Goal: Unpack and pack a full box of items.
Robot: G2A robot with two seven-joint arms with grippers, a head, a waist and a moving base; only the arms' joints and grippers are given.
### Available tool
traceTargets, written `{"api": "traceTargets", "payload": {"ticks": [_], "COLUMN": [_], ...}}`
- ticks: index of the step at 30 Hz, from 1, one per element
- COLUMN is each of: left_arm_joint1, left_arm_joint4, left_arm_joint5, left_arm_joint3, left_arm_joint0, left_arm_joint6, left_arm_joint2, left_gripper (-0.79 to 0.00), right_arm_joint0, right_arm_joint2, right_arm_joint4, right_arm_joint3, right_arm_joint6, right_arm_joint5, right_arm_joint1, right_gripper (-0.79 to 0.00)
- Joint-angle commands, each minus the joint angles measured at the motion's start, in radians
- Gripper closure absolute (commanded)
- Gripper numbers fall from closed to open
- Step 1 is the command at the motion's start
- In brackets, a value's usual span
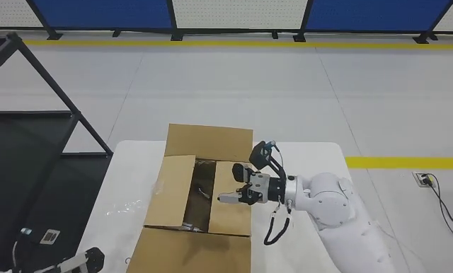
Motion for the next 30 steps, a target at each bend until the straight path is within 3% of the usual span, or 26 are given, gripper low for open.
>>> {"api": "traceTargets", "payload": {"ticks": [1,7,9,14,21,30], "left_arm_joint1": [0.000,0.001,0.005,0.012,0.022,0.030], "left_arm_joint4": [0.000,0.046,0.116,0.118,0.092,0.071], "left_arm_joint5": [0.000,0.018,0.035,0.063,0.077,0.087], "left_arm_joint3": [0.000,-0.014,-0.025,-0.004,0.000,-0.030], "left_arm_joint0": [0.000,0.010,0.011,-0.005,-0.048,-0.073], "left_arm_joint6": [0.000,0.017,0.019,-0.006,-0.064,-0.066], "left_arm_joint2": [0.000,0.021,0.041,0.080,0.134,0.180], "left_gripper": [-0.785,-0.785,-0.785,-0.785,-0.785,-0.785], "right_arm_joint0": [0.000,-0.004,0.008,0.047,0.112,0.259], "right_arm_joint2": [0.000,0.002,0.013,0.079,0.099,-0.020], "right_arm_joint4": [0.000,-0.013,-0.011,0.031,-0.023,0.067], "right_arm_joint3": [0.000,0.018,0.068,0.195,0.347,0.663], "right_arm_joint6": [0.000,-0.020,-0.062,-0.096,-0.166,-0.260], "right_arm_joint5": [0.000,0.034,0.081,0.065,0.193,0.113], "right_arm_joint1": [0.000,0.000,0.000,0.011,0.016,-0.031], "right_gripper": [-0.785,-0.785,-0.785,-0.785,-0.785,-0.785]}}
